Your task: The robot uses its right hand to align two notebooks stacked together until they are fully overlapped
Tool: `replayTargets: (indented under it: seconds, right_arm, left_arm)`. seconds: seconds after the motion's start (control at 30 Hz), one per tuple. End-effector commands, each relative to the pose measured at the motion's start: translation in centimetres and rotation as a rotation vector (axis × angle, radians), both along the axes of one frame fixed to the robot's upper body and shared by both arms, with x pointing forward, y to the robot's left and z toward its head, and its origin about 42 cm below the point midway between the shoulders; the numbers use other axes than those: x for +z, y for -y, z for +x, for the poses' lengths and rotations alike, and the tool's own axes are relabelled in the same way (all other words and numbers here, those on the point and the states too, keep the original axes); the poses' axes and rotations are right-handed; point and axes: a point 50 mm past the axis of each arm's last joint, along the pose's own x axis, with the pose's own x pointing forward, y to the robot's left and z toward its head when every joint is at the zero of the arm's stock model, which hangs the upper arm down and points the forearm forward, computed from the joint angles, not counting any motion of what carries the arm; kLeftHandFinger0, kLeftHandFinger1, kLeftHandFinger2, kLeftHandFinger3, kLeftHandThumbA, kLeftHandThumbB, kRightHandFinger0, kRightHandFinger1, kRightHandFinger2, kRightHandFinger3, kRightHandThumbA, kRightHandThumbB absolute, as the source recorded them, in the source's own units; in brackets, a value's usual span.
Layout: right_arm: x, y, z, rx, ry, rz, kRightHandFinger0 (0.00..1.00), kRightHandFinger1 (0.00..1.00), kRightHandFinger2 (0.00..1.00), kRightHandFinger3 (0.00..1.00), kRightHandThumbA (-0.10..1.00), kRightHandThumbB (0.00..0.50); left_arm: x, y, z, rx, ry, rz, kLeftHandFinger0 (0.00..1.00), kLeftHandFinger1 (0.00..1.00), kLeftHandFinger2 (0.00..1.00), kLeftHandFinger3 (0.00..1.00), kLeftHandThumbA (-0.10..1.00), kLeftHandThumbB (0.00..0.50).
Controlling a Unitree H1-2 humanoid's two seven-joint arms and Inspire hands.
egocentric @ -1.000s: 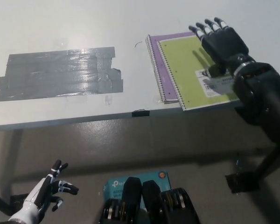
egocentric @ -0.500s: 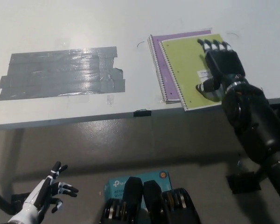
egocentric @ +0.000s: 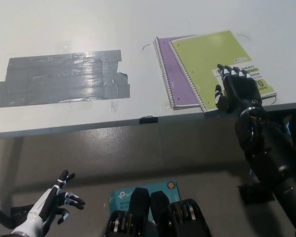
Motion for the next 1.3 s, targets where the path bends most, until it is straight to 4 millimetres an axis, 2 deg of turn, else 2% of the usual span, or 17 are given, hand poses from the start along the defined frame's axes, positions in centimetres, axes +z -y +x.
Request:
replayTargets:
  seconds: [0.0,0.07,0.1,0.2,0.33,0.43,0.6,0.63,0.7,0.8,0.93,1.1,1.27]
  right_arm:
    - [0.0,-0.7,0.0,0.015,-0.036,-0.001,1.0,1.0,1.0,1.0,1.0,0.244]
    - [-0.2,-0.9,0.0,0.023,-0.057,-0.004,1.0,1.0,1.0,1.0,1.0,0.272]
    - [-0.8,-1.1,-0.1,0.035,-0.11,-0.018,1.0,1.0,1.0,1.0,1.0,0.336]
    - [-1.2,-1.0,-0.3,0.045,-0.165,-0.027,1.0,1.0,1.0,1.0,1.0,0.354]
    - [-2.6,-0.8,-1.1,0.057,-0.224,-0.058,1.0,1.0,1.0,1.0,1.0,0.343]
    - [-3.2,-0.8,-1.5,0.063,-0.239,-0.063,1.0,1.0,1.0,1.0,1.0,0.329]
    - [-3.3,-1.0,-1.6,0.074,-0.241,-0.082,1.0,1.0,1.0,1.0,1.0,0.336]
    - [-3.2,-1.2,-1.5,0.076,-0.243,-0.079,1.0,1.0,1.0,1.0,1.0,0.339]
    - [-2.9,-1.5,-1.4,0.088,-0.242,-0.084,1.0,1.0,1.0,1.0,1.0,0.341]
    - [-2.6,-2.0,-1.1,0.088,-0.233,-0.082,1.0,1.0,1.0,1.0,1.0,0.373]
    - [-2.0,-3.0,-0.8,0.079,-0.23,-0.073,1.0,1.0,1.0,1.0,1.0,0.38]
    - [-1.2,-5.4,-0.7,0.039,-0.239,-0.07,1.0,1.0,1.0,1.0,1.0,0.392]
    - [-1.0,-7.0,-0.5,0.019,-0.253,-0.053,1.0,1.0,1.0,1.0,1.0,0.356]
  left_arm:
    - [1.3,0.2,0.6,-0.032,0.054,0.01,0.28,0.45,0.43,1.0,1.0,0.5]
    - [1.3,0.2,0.7,-0.029,0.051,0.008,0.26,0.43,0.43,1.0,1.0,0.5]
    - [1.3,0.2,0.7,-0.03,0.047,0.002,0.22,0.42,0.41,1.0,1.0,0.5]
    - [1.4,0.2,1.0,-0.038,0.061,0.007,0.24,0.43,0.4,1.0,1.0,0.5]
    - [1.3,0.2,1.0,-0.041,0.061,0.017,0.23,0.43,0.38,1.0,1.0,0.5]
    - [1.5,0.2,1.0,-0.044,0.066,0.025,0.25,0.43,0.4,1.0,1.0,0.5]
    - [1.6,0.4,0.9,-0.05,0.064,0.013,0.26,0.42,0.4,1.0,1.0,0.5]
    - [1.5,0.4,0.9,-0.053,0.067,0.012,0.3,0.44,0.41,1.0,1.0,0.5]
    - [1.6,0.4,0.8,-0.054,0.065,0.018,0.27,0.41,0.4,1.0,1.0,0.5]
    - [1.6,0.5,0.8,-0.052,0.064,0.018,0.24,0.42,0.39,1.0,1.0,0.5]
    - [1.8,0.6,1.0,-0.053,0.072,0.02,0.23,0.4,0.38,1.0,1.0,0.5]
    - [1.8,0.6,1.0,-0.051,0.069,0.01,0.21,0.4,0.37,1.0,1.0,0.5]
    - [1.8,0.6,1.0,-0.049,0.07,0.006,0.19,0.41,0.35,1.0,1.0,0.5]
